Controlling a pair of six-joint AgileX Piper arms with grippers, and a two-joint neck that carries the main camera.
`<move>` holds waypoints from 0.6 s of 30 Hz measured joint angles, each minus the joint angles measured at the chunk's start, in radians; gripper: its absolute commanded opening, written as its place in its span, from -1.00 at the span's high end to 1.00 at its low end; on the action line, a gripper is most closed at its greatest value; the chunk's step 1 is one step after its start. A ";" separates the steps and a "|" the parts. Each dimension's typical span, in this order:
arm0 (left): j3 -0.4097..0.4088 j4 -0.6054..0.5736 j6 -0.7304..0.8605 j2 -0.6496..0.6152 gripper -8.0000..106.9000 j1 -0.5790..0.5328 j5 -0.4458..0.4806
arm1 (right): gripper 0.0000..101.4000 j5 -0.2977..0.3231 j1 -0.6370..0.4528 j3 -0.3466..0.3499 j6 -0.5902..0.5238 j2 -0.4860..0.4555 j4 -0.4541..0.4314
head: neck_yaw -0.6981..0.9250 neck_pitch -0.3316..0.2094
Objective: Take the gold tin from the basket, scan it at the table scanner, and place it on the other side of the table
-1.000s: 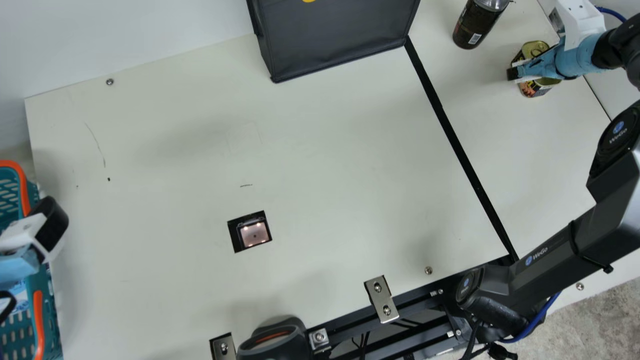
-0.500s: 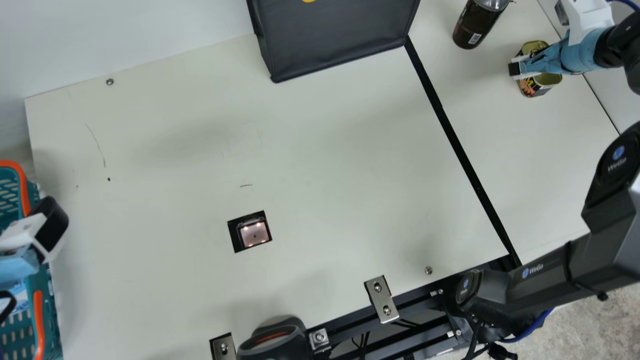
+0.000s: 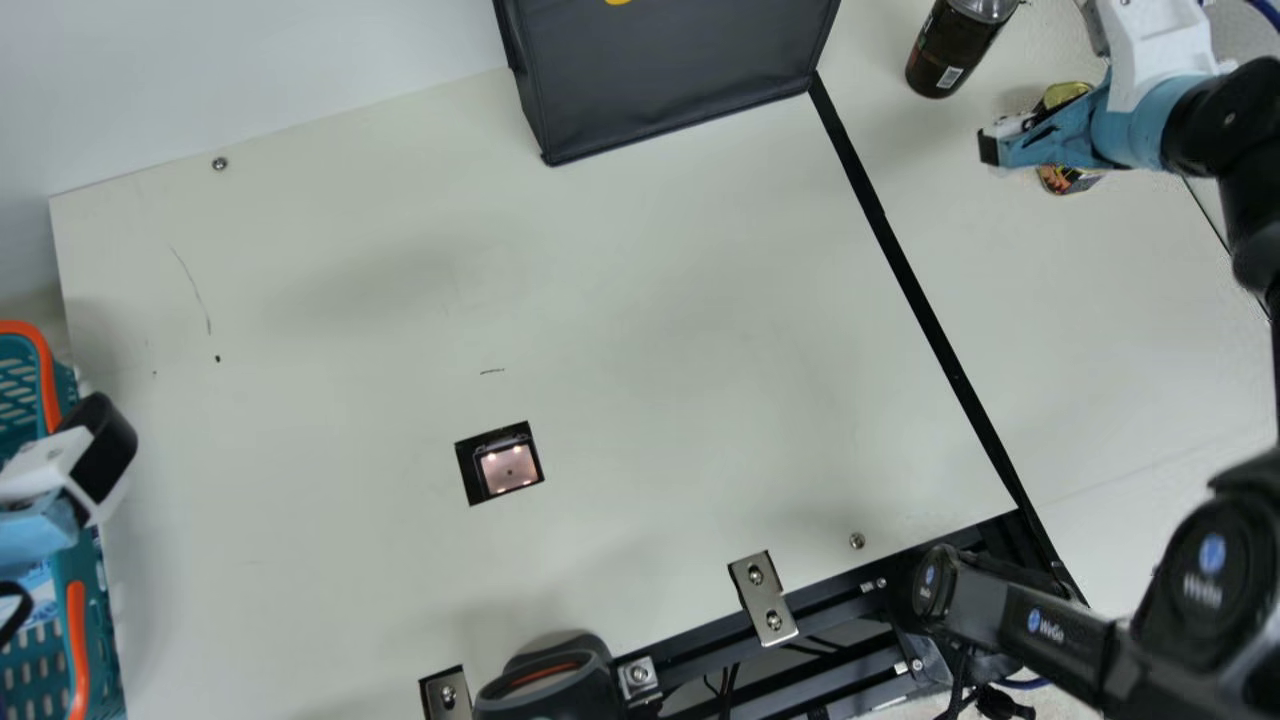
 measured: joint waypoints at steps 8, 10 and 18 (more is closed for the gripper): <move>0.000 0.000 0.000 0.000 -0.71 0.000 0.000 | -0.87 0.053 0.149 0.092 0.166 -0.217 -0.118 | 0.000 0.000; 0.000 0.000 0.000 0.000 -0.71 0.000 0.000 | -0.87 0.077 0.187 0.095 0.215 -0.269 -0.151 | 0.000 0.000; -0.069 0.009 0.051 -0.078 -0.71 0.053 0.110 | -0.87 0.188 0.286 0.037 0.315 -0.358 -0.156 | 0.117 0.000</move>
